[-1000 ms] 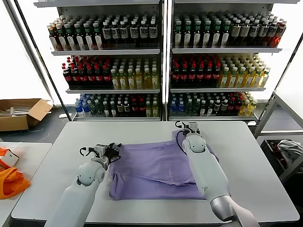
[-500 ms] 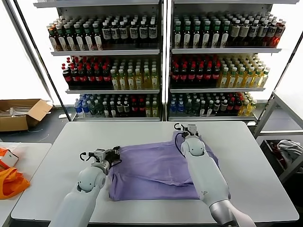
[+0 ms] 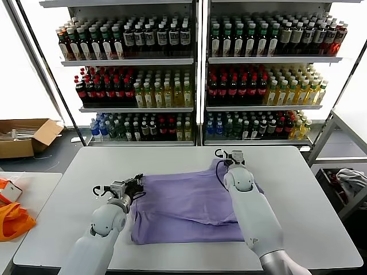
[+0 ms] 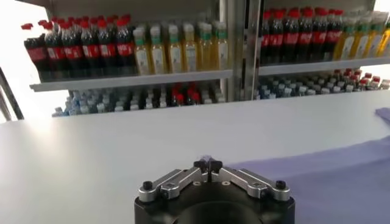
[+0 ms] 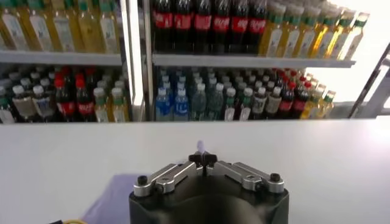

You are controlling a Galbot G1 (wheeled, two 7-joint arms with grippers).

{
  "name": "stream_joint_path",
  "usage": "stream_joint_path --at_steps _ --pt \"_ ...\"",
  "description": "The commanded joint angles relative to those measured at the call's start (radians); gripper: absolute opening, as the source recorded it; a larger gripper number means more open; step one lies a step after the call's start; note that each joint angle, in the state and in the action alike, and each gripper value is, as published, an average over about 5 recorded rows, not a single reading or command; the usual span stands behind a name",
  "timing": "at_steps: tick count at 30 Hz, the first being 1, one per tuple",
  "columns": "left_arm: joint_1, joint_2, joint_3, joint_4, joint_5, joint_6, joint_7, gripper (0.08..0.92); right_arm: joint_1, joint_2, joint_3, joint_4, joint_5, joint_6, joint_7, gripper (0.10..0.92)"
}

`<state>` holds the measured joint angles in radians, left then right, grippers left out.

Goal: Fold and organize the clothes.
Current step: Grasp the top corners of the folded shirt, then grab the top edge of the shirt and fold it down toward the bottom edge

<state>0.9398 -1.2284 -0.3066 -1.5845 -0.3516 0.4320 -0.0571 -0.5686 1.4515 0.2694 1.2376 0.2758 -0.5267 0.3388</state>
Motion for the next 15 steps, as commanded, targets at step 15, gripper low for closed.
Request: stream_joint_path --at_steps 15 --pt "0.213 -0.014 -0.057 -0.193 0.048 -0.048 0.023 0.085 -0.43 -0.004 0.135 0.531 -0.006 0.012 0.038 0.108"
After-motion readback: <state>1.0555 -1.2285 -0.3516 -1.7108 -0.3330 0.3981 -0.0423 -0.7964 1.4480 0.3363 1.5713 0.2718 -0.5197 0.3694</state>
